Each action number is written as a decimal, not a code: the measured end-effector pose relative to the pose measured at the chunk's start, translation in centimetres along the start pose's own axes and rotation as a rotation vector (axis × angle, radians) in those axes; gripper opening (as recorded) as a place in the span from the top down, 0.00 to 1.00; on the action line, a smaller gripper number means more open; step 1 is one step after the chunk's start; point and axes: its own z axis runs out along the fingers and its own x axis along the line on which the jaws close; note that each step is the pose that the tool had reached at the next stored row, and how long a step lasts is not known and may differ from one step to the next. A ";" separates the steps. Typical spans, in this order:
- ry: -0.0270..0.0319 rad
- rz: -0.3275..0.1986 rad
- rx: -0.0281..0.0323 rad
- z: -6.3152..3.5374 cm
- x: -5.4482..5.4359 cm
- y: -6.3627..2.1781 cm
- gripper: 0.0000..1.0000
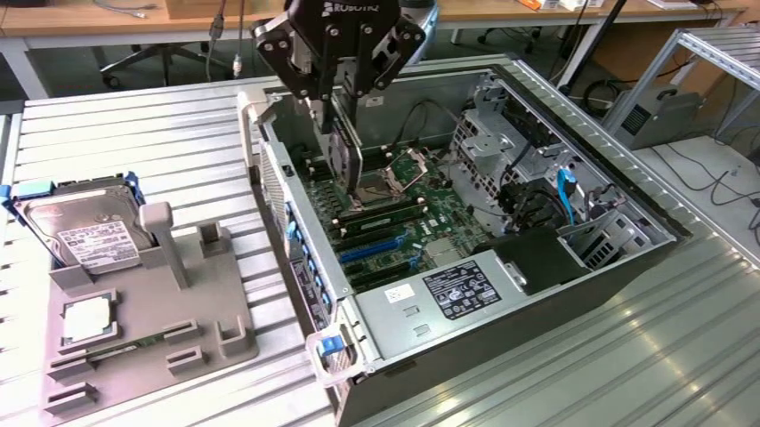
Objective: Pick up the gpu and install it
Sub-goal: 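Pick up the gpu and move the gpu toward the slot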
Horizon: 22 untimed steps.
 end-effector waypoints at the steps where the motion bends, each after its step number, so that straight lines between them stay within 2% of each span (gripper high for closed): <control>1: 0.0000 0.000 0.0000 0.02 -0.8 0.04 0.73; 8: 0.0000 0.000 -0.0001 0.08 -3.4 0.24 0.73; 11: 0.0000 0.000 -0.0001 0.13 -5.5 0.42 0.73; 19: 0.0000 0.000 0.0000 0.22 -9.2 0.59 0.73; 21: 0.0000 0.000 -0.0001 0.26 -11.0 0.66 0.73; 22: 0.0000 0.000 0.0000 0.27 -11.4 0.68 0.73</control>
